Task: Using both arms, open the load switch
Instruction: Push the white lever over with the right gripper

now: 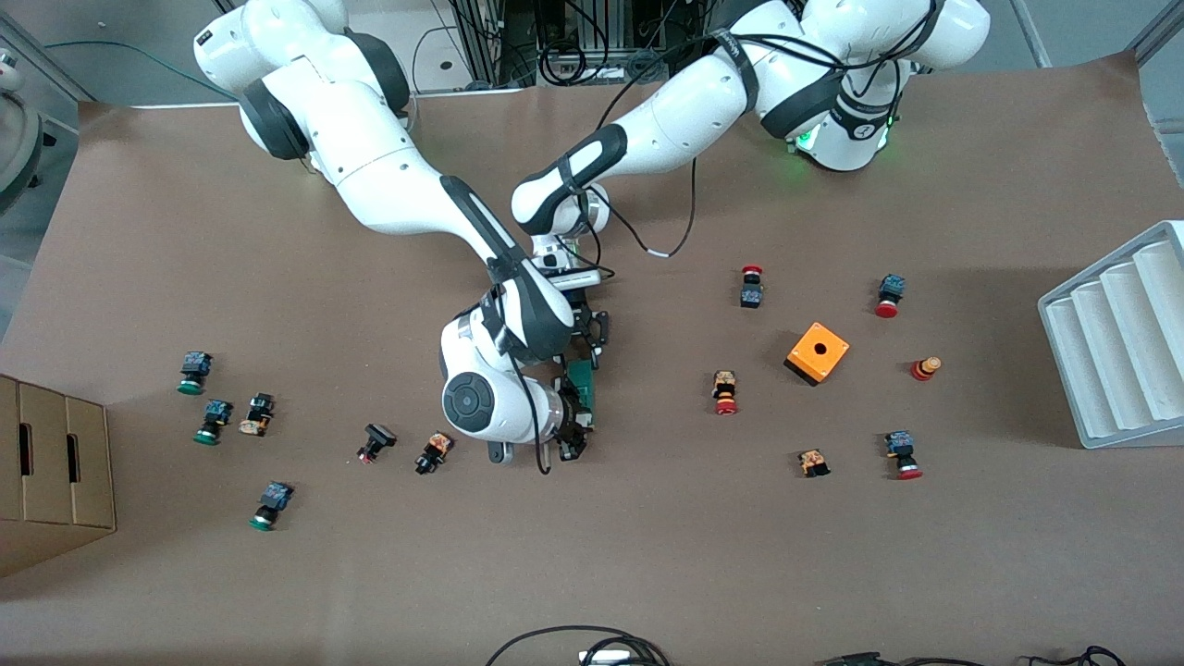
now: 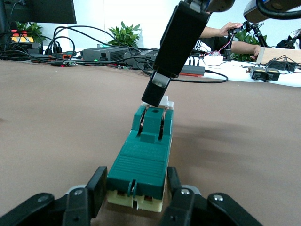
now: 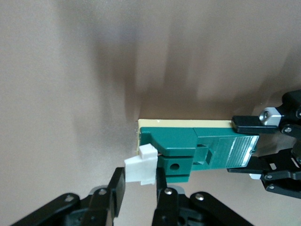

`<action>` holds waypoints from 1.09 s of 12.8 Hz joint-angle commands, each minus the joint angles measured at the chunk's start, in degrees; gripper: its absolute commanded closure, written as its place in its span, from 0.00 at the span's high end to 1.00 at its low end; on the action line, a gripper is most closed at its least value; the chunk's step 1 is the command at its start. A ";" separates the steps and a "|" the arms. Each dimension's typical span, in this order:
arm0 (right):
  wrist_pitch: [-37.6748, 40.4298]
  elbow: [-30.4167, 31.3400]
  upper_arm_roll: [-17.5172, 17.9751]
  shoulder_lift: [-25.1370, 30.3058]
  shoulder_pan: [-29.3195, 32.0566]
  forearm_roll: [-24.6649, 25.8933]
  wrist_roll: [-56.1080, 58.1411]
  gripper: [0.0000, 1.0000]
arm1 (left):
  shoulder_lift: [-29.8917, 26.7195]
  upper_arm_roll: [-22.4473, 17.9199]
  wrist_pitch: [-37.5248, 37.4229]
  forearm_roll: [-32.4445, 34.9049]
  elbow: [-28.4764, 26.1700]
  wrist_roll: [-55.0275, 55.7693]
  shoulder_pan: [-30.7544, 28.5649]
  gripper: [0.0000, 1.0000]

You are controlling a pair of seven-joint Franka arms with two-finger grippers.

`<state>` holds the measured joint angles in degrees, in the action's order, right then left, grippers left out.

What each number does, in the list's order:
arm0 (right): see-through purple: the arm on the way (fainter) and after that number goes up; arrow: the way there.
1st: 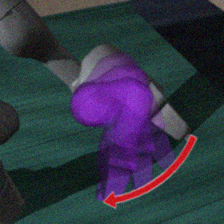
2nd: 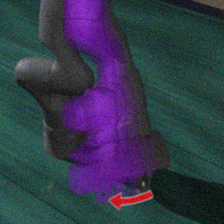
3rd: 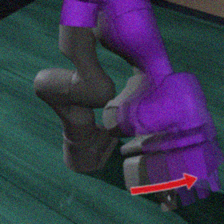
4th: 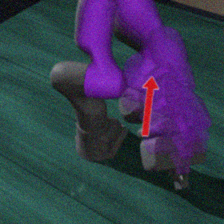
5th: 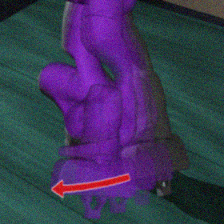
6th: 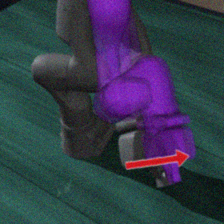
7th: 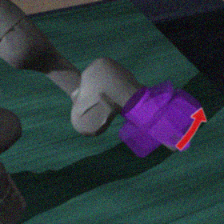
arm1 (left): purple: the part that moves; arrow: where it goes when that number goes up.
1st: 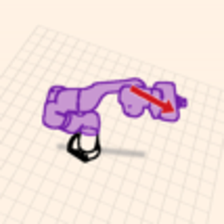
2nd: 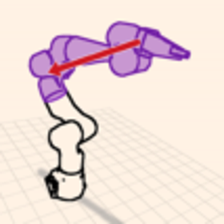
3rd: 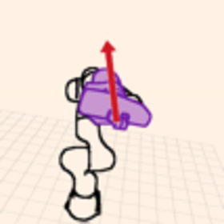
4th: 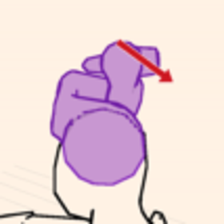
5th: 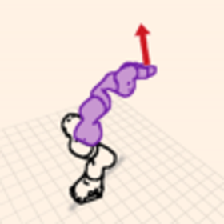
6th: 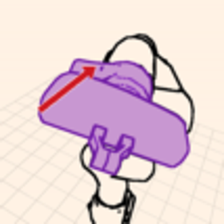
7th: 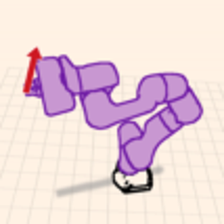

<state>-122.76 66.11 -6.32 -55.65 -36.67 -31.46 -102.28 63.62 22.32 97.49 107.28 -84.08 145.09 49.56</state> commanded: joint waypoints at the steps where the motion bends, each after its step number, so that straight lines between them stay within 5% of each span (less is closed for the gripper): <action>1: 1.91 4.02 1.13 2.91 0.37 -1.33 0.15 0.32 | -0.16 0.09 -0.46 -0.67 0.24 -0.42 0.10 0.59; 14: 1.47 8.94 2.45 6.43 1.25 -1.06 1.37 0.32 | -0.16 0.09 -0.20 -0.67 0.24 -0.51 0.10 0.60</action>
<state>-122.79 69.74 -5.43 -52.25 -36.28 -31.46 -102.19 63.62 22.32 97.49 107.28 -84.08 145.09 49.56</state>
